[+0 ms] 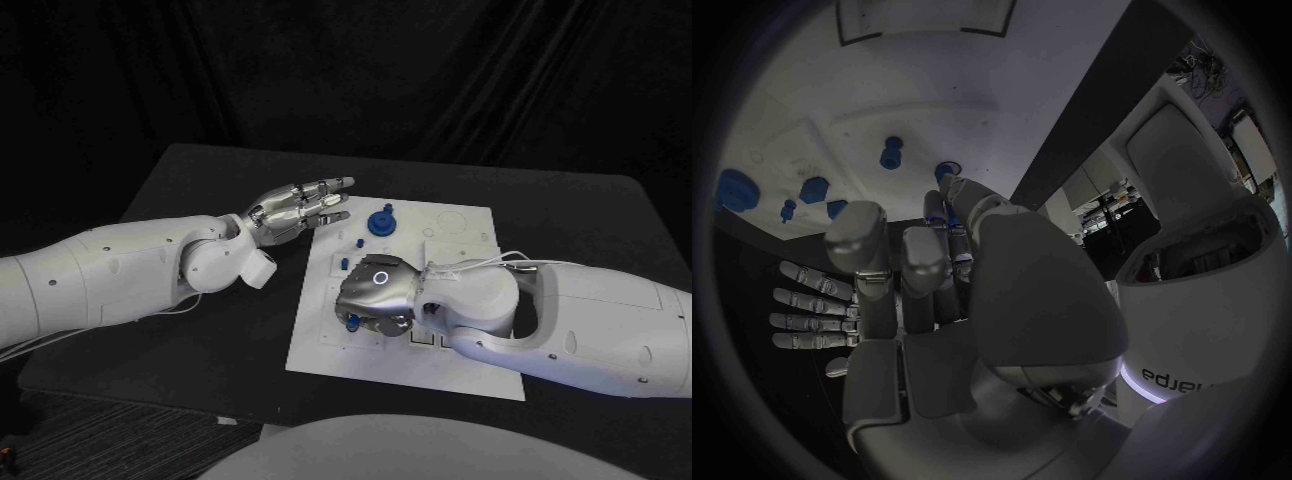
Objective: Assemble the parts on the task board
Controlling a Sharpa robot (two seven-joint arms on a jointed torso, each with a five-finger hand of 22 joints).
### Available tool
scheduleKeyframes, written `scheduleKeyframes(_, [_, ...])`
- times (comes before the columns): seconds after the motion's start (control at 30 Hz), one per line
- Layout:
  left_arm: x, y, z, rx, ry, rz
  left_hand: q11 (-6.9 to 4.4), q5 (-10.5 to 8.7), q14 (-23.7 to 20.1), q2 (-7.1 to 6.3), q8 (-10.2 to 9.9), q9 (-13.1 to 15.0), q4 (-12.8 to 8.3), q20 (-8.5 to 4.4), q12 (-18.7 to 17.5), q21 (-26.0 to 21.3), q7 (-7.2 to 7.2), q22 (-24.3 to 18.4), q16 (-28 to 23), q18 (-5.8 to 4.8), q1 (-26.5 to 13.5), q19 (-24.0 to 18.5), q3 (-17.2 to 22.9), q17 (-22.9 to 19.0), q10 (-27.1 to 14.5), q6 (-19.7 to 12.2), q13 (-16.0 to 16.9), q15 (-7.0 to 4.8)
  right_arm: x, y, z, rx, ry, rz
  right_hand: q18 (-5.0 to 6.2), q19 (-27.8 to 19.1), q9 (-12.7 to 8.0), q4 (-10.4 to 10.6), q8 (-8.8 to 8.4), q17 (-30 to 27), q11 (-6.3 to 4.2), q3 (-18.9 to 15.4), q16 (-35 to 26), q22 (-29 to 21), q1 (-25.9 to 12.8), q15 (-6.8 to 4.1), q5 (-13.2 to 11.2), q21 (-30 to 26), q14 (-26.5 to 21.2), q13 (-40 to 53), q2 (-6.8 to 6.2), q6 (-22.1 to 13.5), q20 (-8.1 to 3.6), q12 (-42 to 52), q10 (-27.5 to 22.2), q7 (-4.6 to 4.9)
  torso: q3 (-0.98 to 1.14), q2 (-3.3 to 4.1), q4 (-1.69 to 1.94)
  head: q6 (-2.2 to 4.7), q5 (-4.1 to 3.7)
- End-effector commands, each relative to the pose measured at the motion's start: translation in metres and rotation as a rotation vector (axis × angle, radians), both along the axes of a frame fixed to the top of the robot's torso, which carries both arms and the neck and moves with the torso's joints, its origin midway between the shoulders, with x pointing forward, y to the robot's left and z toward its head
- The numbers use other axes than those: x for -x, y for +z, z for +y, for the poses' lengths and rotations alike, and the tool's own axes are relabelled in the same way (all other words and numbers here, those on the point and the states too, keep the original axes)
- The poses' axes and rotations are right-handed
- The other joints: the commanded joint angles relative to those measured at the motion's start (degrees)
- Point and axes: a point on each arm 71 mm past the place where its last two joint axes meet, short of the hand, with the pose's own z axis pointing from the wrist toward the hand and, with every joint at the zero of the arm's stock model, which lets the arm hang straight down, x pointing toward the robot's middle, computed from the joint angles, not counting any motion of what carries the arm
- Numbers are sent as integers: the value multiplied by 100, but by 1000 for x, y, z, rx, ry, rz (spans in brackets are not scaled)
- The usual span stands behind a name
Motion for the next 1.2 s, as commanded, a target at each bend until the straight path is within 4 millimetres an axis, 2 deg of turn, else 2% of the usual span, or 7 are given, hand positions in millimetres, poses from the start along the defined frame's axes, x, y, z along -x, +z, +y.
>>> scheduleKeyframes(0.03, [1, 0, -2, 14, -14, 2, 42, 0, 8, 45, 25, -3, -10, 28, -13, 6, 10, -6, -21, 52, -14, -7, 34, -6, 15, -23, 5, 27, 0, -3, -1, 18, -10, 14, 15, -12, 359, -20, 22, -5, -24, 6, -35, 661, -40, -37, 31, -35, -1, -5, -3, 60, -29, -17, -18, 7, 0, 1, 1, 0, 5])
scheduleKeyframes(0.8, [0, -1, -1, 10, -15, 6, 43, -4, 9, 43, 26, -3, -13, 30, -13, 7, 11, -4, -20, 52, -23, -5, 35, -6, 15, -27, 5, 31, -1, -4, -3, 24, -32, 30, 17, -21, 374, -31, 23, -10, -23, 13, -42, 656, -45, -33, 43, -58, -5, -6, -2, 67, -33, -19, -12, 12, 0, 1, 1, 0, -9])
scheduleKeyframes(0.87, [0, -1, -1, 10, -15, 6, 43, -4, 9, 43, 26, -3, -13, 30, -13, 7, 11, -4, -20, 52, -23, -5, 35, -6, 15, -27, 5, 31, -2, -4, -3, 23, -35, 29, 14, -39, 352, -25, -63, -41, 12, 26, -65, 646, -75, 17, 28, -105, -22, -19, -13, -73, -12, -55, -73, 42, 0, 1, 2, 0, -4])
scheduleKeyframes(0.93, [0, -1, -1, 10, -15, 6, 43, -4, 9, 43, 26, -3, -13, 30, -13, 7, 11, -4, -20, 52, -23, -5, 35, -6, 15, -27, 5, 31, -2, -4, -3, 22, -37, 28, 21, -71, 279, -23, -250, -89, 49, 72, -100, 630, -99, 58, 1, -179, -54, -28, -36, -367, 21, -86, -133, 64, 0, 1, 3, 0, 1])
scheduleKeyframes(1.1, [0, -1, -1, 10, -16, 7, 43, -4, 9, 43, 26, -3, -13, 30, -13, 7, 11, -4, -20, 52, -23, -5, 35, -6, 15, -27, 5, 31, -3, -4, -3, 21, -42, 26, 52, -167, 49, 48, -725, -242, 169, 142, -199, 580, -231, 153, -164, -405, -156, -62, -141, -1184, 99, -225, -462, -127, 0, 1, 4, 0, 5])
scheduleKeyframes(1.2, [0, -1, -1, 10, -16, 7, 43, -11, 10, 38, 30, -3, -18, 33, -13, 8, 12, -5, -19, 53, -34, -4, 35, -5, 14, -24, 5, 35, -4, -4, -3, 19, -44, 24, 79, -214, -94, 52, -755, -332, 256, 147, -259, 557, -254, 136, -230, -515, -213, -76, -191, -1624, 117, -387, -851, -325, 0, 2, 2, 0, 10])
